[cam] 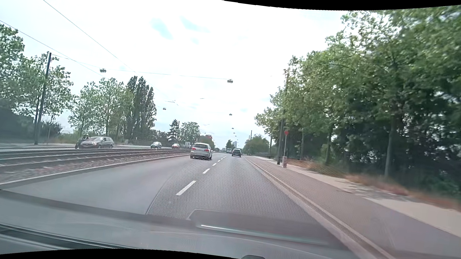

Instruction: Follow the waypoints while adhering to traffic rules and regulations

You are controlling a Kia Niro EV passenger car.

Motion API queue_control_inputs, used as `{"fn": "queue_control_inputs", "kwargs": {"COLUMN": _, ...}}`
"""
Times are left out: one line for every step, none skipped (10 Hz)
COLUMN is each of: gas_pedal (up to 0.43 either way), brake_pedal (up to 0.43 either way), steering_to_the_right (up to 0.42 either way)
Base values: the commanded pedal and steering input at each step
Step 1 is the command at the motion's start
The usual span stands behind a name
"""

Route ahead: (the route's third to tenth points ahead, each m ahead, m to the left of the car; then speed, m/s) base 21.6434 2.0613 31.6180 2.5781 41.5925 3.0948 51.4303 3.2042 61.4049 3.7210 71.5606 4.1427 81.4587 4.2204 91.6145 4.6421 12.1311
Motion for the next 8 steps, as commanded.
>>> {"fn": "queue_control_inputs", "kwargs": {"gas_pedal": 0.209, "brake_pedal": 0.000, "steering_to_the_right": -0.017}}
{"fn": "queue_control_inputs", "kwargs": {"gas_pedal": 0.209, "brake_pedal": 0.000, "steering_to_the_right": -0.017}}
{"fn": "queue_control_inputs", "kwargs": {"gas_pedal": 0.209, "brake_pedal": 0.000, "steering_to_the_right": -0.016}}
{"fn": "queue_control_inputs", "kwargs": {"gas_pedal": 0.209, "brake_pedal": 0.000, "steering_to_the_right": -0.016}}
{"fn": "queue_control_inputs", "kwargs": {"gas_pedal": 0.209, "brake_pedal": 0.000, "steering_to_the_right": -0.015}}
{"fn": "queue_control_inputs", "kwargs": {"gas_pedal": 0.209, "brake_pedal": 0.000, "steering_to_the_right": -0.015}}
{"fn": "queue_control_inputs", "kwargs": {"gas_pedal": 0.209, "brake_pedal": 0.000, "steering_to_the_right": -0.013}}
{"fn": "queue_control_inputs", "kwargs": {"gas_pedal": 0.209, "brake_pedal": 0.000, "steering_to_the_right": -0.013}}
